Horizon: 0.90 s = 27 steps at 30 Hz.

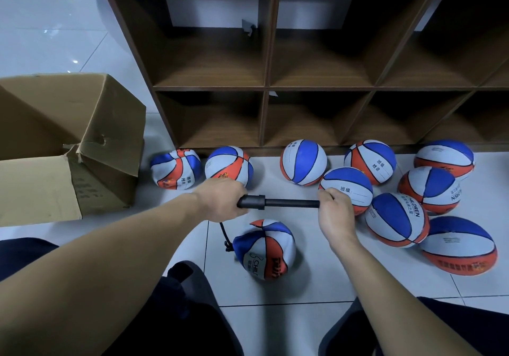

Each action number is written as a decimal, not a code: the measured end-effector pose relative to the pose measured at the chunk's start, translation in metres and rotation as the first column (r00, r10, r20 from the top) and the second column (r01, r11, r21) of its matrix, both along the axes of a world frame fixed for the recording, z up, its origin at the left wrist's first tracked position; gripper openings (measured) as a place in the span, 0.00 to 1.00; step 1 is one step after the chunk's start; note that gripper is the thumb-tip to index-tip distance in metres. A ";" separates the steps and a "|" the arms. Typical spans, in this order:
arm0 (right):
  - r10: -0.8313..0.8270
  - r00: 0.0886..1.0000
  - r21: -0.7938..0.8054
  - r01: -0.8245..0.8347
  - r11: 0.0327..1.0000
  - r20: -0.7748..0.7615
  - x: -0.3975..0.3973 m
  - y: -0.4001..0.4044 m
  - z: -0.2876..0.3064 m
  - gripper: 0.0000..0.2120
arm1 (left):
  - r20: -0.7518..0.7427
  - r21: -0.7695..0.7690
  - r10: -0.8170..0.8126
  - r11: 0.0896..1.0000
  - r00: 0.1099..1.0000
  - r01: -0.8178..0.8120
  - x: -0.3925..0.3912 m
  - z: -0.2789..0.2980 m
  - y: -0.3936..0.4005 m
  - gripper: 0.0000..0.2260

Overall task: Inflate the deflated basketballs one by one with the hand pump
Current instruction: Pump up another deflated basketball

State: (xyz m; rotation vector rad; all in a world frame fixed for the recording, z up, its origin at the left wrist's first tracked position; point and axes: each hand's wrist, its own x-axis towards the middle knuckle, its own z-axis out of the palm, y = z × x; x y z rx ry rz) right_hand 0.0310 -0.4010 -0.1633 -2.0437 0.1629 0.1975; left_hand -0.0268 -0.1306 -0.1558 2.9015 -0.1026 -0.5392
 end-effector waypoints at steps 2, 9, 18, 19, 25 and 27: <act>-0.029 0.999 0.008 0.029 1.000 0.023 -0.005 0.005 0.001 0.17 | 0.014 0.025 0.000 1.000 1.000 0.000 0.001 0.000 -0.006 0.12; 0.004 1.000 -0.010 -0.003 1.000 0.030 -0.026 0.030 0.001 0.14 | 0.042 0.036 -0.019 0.999 0.999 0.018 0.002 0.003 -0.023 0.12; 0.094 0.995 0.018 -0.094 0.995 -0.017 -0.033 0.047 0.000 0.14 | 0.075 0.019 -0.057 0.998 0.996 0.056 0.005 0.009 -0.043 0.13; 0.096 0.995 0.020 -0.096 0.995 -0.009 -0.033 0.048 0.001 0.14 | 0.077 0.009 -0.057 0.998 0.995 0.056 0.006 0.009 -0.044 0.12; 0.117 0.993 0.035 -0.117 0.993 -0.004 -0.032 0.048 0.001 0.15 | 0.095 0.009 -0.071 0.997 0.993 0.071 0.007 0.009 -0.042 0.12; 0.147 0.989 0.009 -0.147 0.989 0.000 -0.030 0.046 0.001 0.15 | 0.103 -0.004 -0.070 0.997 0.992 0.071 0.006 0.008 -0.041 0.13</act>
